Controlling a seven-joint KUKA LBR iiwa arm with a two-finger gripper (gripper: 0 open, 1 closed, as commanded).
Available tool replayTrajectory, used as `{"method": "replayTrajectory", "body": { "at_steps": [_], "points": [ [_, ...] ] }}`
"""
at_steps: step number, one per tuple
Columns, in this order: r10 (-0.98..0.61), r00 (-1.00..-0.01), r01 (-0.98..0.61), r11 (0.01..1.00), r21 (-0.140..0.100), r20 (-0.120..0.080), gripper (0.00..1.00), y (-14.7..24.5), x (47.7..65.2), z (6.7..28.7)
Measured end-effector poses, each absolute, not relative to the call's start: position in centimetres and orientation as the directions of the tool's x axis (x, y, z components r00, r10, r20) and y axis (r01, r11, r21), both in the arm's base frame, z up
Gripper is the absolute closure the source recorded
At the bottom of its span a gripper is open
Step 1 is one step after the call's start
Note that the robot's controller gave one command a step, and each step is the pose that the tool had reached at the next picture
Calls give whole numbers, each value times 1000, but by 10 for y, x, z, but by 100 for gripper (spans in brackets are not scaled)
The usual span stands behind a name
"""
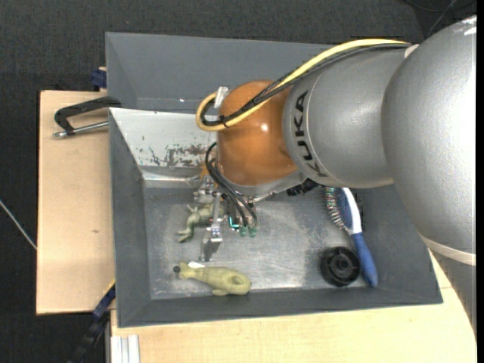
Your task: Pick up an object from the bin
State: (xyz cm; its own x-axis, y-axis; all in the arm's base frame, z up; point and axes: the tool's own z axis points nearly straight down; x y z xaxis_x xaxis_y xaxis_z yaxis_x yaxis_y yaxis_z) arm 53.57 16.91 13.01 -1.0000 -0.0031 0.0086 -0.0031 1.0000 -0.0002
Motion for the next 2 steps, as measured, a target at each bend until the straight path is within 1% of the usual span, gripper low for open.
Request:
{"method": "replayTrajectory", "body": {
  "at_steps": [1, 2],
  "points": [
    [16, -1000, 16, 1000, 7, -7, 0, 122, 593, 72],
    [13, -1000, 13, 1000, 7, -22, 100, 123, 596, 76]
  ]
}}
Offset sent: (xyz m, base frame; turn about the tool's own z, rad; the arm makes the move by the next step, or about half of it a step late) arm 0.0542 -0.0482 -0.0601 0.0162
